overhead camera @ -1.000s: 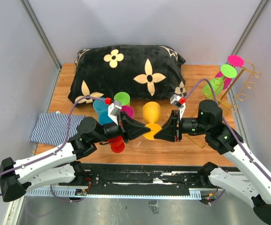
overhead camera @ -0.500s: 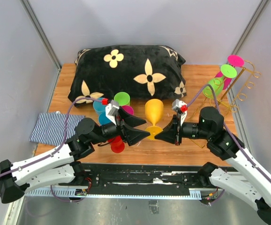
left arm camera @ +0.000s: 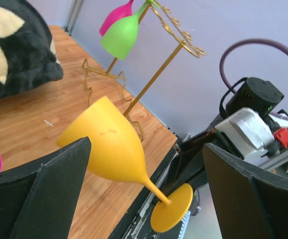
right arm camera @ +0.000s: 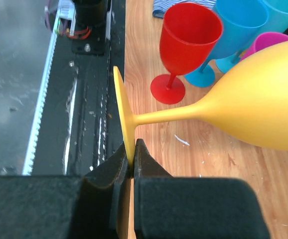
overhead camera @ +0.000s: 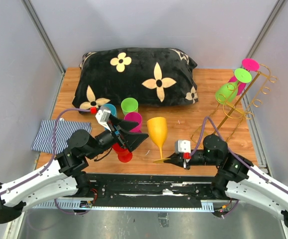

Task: Take the wine glass off the wine glass rack
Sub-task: Place the wine glass at the center of the board.

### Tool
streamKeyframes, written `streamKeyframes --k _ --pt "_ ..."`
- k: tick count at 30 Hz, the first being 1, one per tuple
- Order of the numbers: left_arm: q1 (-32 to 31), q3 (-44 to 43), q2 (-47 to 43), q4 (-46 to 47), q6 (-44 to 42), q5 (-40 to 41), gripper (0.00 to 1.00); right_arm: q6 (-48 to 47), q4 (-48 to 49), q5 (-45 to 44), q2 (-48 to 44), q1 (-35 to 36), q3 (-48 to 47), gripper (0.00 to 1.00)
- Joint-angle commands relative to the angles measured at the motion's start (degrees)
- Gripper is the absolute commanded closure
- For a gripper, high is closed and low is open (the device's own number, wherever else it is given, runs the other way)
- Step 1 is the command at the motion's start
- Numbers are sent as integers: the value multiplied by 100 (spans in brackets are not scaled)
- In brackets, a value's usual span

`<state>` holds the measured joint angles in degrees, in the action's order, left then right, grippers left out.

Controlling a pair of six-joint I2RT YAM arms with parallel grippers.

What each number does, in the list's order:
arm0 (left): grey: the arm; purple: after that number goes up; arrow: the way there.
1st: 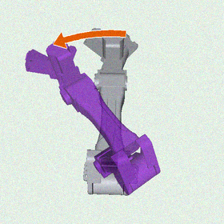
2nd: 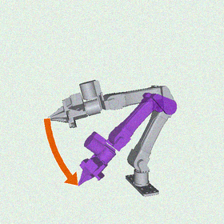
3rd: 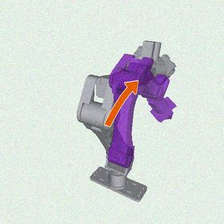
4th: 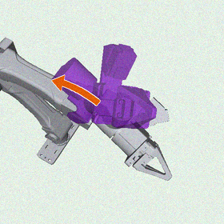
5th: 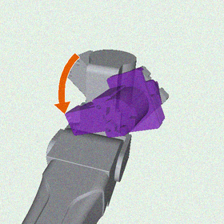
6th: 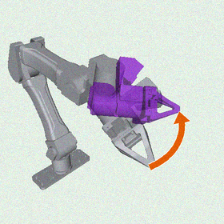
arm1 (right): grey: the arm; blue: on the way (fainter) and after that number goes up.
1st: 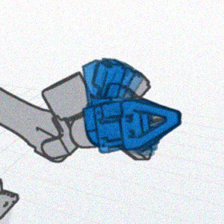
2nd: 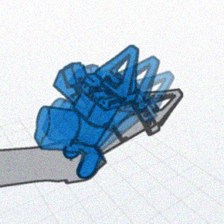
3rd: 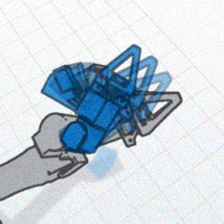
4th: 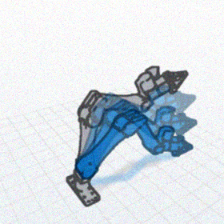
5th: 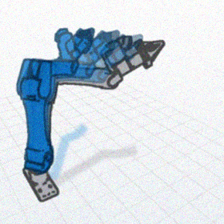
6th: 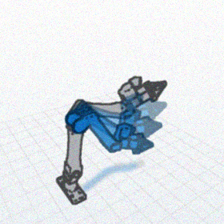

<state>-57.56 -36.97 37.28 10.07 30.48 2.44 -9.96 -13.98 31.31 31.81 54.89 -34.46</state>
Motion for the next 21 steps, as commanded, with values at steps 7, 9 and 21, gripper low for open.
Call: streamKeyframes --k 7,9,21 --pt "-36 -354 -254 -492 241 176 0 -2539 156 9 -347 303 607 99" --pt "-32 -338 -304 -361 292 143 0 -2667 9 -44 -466 307 628 99" --pt "-36 -978 87 -1195 382 686 0 -3070 217 -305 -1309 303 1047 99"
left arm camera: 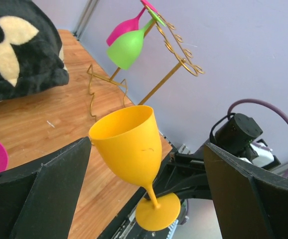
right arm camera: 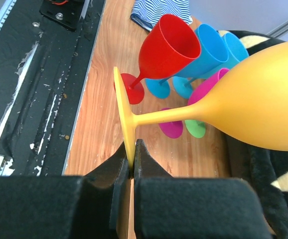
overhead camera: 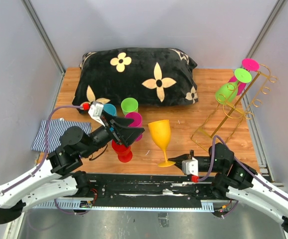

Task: Take the wine glass off the wine glass rack
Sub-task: Place the wine glass at the center of the board.

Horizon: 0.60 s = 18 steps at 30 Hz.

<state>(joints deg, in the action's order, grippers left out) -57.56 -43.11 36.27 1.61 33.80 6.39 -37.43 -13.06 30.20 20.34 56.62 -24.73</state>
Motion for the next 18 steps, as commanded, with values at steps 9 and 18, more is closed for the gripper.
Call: streamKeyframes --k 9,18 --pt "199 -1264 802 -978 -228 -116 0 -471 216 -173 -329 131 238 99" --pt "1822 -940 1082 49 487 -3143 0 -503 160 -36 -432 131 281 99"
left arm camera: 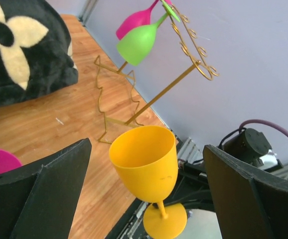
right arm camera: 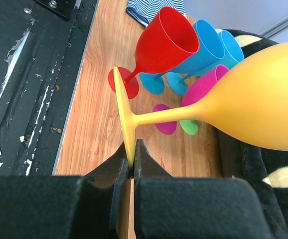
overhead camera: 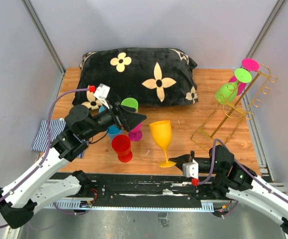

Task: Take the wine glass off the wine glass rack
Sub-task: Place the wine glass at the center of the board.

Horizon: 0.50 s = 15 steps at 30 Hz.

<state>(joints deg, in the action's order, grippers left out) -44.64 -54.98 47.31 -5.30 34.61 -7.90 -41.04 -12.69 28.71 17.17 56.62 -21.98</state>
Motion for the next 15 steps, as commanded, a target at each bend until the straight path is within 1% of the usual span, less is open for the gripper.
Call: streamKeyframes --k 1,4,13,15 --pt "606 296 13 931 480 -1964 0 -146 104 124 -140 130 -3 99" --pt "628 264 101 1187 497 -2378 0 -167 65 193 -195 130 -27 99" --pt "624 224 192 1218 412 -2611 0 -190 1 343 -81 131 -128 99" --pt "623 254 238 1222 372 -2699 2 -189 -6 446 -57 134 -144 99"
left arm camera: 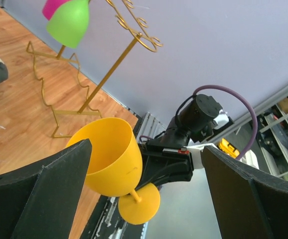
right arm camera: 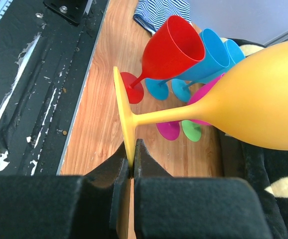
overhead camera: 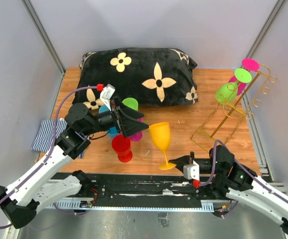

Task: Take the wine glass off the wine glass rack
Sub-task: Place the wine glass at the center of the board.

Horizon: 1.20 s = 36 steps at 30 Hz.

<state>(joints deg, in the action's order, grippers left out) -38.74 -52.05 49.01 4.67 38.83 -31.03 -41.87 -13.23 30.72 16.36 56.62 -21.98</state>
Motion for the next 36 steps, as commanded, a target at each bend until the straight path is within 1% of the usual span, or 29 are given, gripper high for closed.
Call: streamKeyframes --k 1,11,17,22,26,31,36 --pt "33 -34 96 237 -52 -454 3 -103 56 299 29 135 -156 99" --pt "33 120 204 587 35 -813 7 -38 24 572 -24 131 -167 99" --pt "33 212 235 707 96 -947 9 -38 27 497 -90 131 -162 99" --pt "33 263 332 706 110 -1153 10 -28 85 555 -137 137 -160 99" --pt "-5 311 434 881 178 -1396 12 3 128 624 -127 134 -149 99" --pt "-226 241 564 751 -93 -1585 15 3 199 689 -107 130 -145 99" --pt "-359 138 671 439 -393 -1749 23 -23 264 720 23 131 -178 99"
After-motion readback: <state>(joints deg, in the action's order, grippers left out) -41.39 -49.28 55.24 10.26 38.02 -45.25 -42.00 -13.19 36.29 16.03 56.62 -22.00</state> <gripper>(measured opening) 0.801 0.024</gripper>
